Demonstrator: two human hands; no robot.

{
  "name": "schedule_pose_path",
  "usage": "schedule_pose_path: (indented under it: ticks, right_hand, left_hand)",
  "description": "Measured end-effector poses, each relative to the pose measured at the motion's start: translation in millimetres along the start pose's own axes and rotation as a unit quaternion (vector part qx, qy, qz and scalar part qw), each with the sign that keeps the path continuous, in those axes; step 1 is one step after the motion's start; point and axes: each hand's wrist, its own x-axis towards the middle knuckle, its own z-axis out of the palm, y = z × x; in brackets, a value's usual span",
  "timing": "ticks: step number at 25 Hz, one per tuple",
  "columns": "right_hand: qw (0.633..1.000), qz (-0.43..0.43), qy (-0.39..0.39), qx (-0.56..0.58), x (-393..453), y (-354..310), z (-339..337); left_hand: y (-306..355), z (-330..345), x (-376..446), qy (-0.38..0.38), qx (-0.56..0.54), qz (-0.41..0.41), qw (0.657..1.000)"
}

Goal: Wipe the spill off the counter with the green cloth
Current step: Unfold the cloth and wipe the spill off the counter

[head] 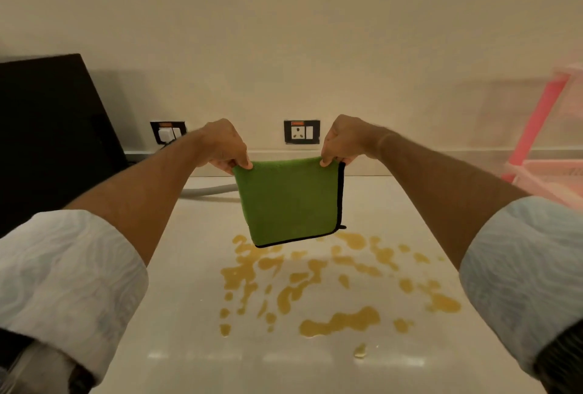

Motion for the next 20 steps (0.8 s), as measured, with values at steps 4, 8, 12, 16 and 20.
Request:
schedule_pose_path:
  ticks: [4,8,12,16,20]
  right_hand:
    - [0.998,0.006,0.008,-0.058,8,-45,54]
    - [0.996,0.008,0.071,-0.055,21,-64,98]
    - [0.983,-0.01,0.173,-0.054,30,-75,131]
    - [0.985,0.007,0.158,-0.072,26,-71,153]
    - [0.989,0.03,-0.037,-0.14,3,-54,183]
  left_hand:
    - [-62,-29,12,-0.002,0.007,0.015,1.0]
    - [-106,-40,27,0.031,0.035,0.054,0.997]
    - [-132,-42,38,0.146,0.072,0.124,0.979]
    - [-159,-30,33,0.133,0.101,0.155,0.974]
    - [-198,-6,14,-0.035,0.148,0.144,0.978]
